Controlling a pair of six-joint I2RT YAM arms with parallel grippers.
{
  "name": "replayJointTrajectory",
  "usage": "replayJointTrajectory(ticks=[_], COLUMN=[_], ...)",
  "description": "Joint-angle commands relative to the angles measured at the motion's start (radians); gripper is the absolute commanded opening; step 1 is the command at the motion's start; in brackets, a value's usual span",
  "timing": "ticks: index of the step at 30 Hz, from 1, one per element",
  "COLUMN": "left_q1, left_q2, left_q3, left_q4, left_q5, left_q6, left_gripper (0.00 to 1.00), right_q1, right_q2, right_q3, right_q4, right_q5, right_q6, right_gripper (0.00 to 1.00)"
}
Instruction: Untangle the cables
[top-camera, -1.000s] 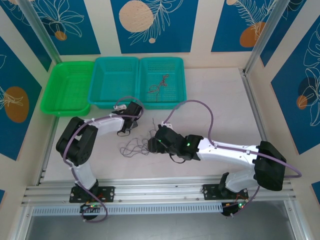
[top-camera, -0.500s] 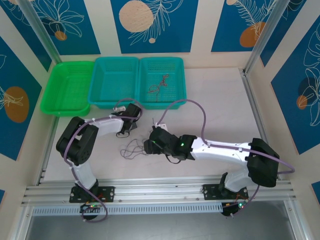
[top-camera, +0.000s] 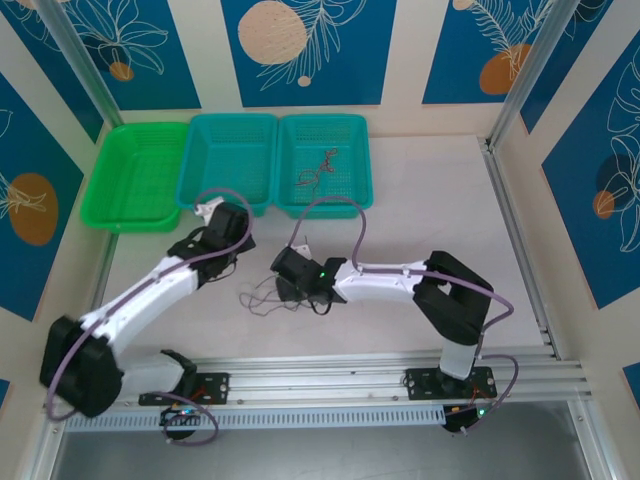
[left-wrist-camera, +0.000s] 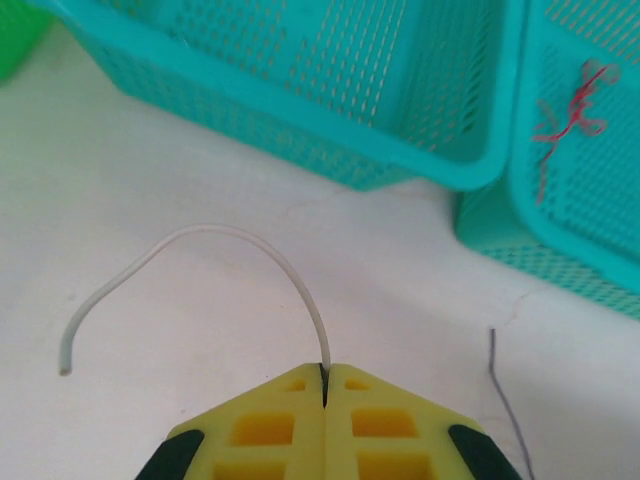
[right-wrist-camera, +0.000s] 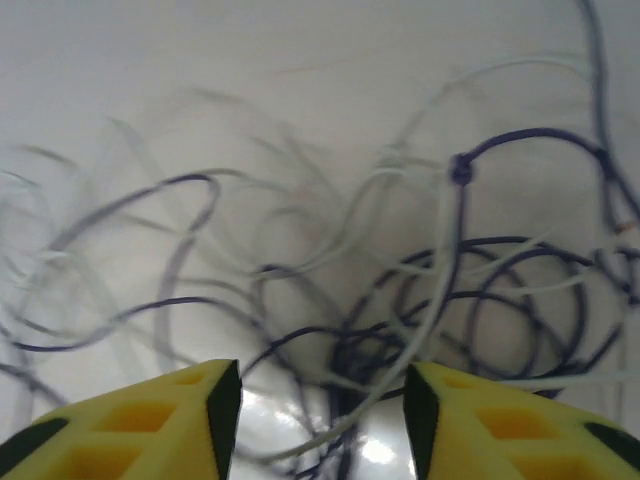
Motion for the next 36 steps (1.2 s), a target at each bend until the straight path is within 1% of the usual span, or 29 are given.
replayJointTrajectory(ticks=[1,4,6,8,10,12,13,15,17,19,21,23,24,26,27,28,29,31,33,35,36], left_q1=[0.013,0.017,0.02,0.022,0.022,0.022,0.022,0.022,0.022,0.022,0.022,0.022,0.022,0.022,0.022,0.022,0.022,0.022,0.022,0.022,0.023], left_q2=[-0.132,-0.249,-0.305,-0.348,-0.379,-0.404,-0.413,-0.415,-0.403,-0.382,-0.371,-0.377,-0.386,-0.409,-0.423,-0.437,-0.448,-0.473,-0.495,-0.512,-0.519], left_q3=[0.017,0.049,0.062,0.064,0.044,0.003,-0.025,-0.07,-0.1,-0.107,-0.103,-0.095,-0.089,-0.079,-0.074,-0.069,-0.061,-0.04,-0.032,-0.032,-0.037], left_q4=[-0.159,-0.25,-0.301,-0.351,-0.389,-0.387,-0.37,-0.329,-0.302,-0.291,-0.285,-0.287,-0.294,-0.311,-0.323,-0.337,-0.355,-0.4,-0.444,-0.514,-0.566], left_q5=[-0.08,-0.132,-0.171,-0.208,-0.228,-0.215,-0.193,-0.142,-0.113,-0.101,-0.095,-0.098,-0.103,-0.122,-0.135,-0.152,-0.168,-0.201,-0.246,-0.324,-0.373], left_q6=[0.037,0.05,0.055,0.052,0.032,0.018,0.016,0.018,0.012,0.006,0.008,0.012,0.013,0.019,0.021,0.022,0.023,0.03,0.026,-0.021,-0.075], left_gripper=[0.0,0.0,0.0,0.0,0.0,0.0,0.0,0.0,0.0,0.0,0.0,0.0,0.0,0.0,0.0,0.0,0.0,0.0,0.0,0.0,0.0], right_q1=[-0.106,-0.209,-0.277,-0.33,-0.343,-0.321,-0.289,-0.196,-0.093,0.009,0.068,0.091,0.092,0.08,0.068,0.059,0.05,0.034,0.015,-0.009,-0.024], right_q2=[-0.017,-0.093,-0.161,-0.24,-0.308,-0.368,-0.395,-0.422,-0.426,-0.397,-0.334,-0.241,-0.189,-0.105,-0.069,-0.036,-0.009,0.043,0.061,0.049,0.031], right_q3=[-0.064,-0.176,-0.259,-0.332,-0.362,-0.357,-0.339,-0.292,-0.24,-0.194,-0.153,-0.09,-0.057,-0.026,-0.014,-0.002,0.013,0.048,0.059,0.035,0.008], right_q4=[-0.015,0.018,0.046,0.056,0.03,-0.016,-0.043,-0.098,-0.108,-0.069,-0.006,0.01,0.015,0.054,0.067,0.069,0.054,-0.024,-0.093,-0.132,-0.134], right_q5=[-0.073,-0.112,-0.137,-0.138,-0.113,-0.075,-0.04,0.067,0.161,0.262,0.29,0.29,0.287,0.219,0.169,0.145,0.151,0.228,0.323,0.375,0.377], right_q6=[0.055,0.113,0.152,0.173,0.166,0.127,0.098,0.05,-0.02,-0.123,-0.249,-0.346,-0.383,-0.434,-0.447,-0.45,-0.448,-0.429,-0.406,-0.372,-0.359], right_gripper=[0.38,0.34,0.34,0.36,0.4,0.45,0.48,0.53,0.58,0.62,0.66,0.69,0.69,0.69,0.69,0.69,0.69,0.69,0.69,0.69,0.69])
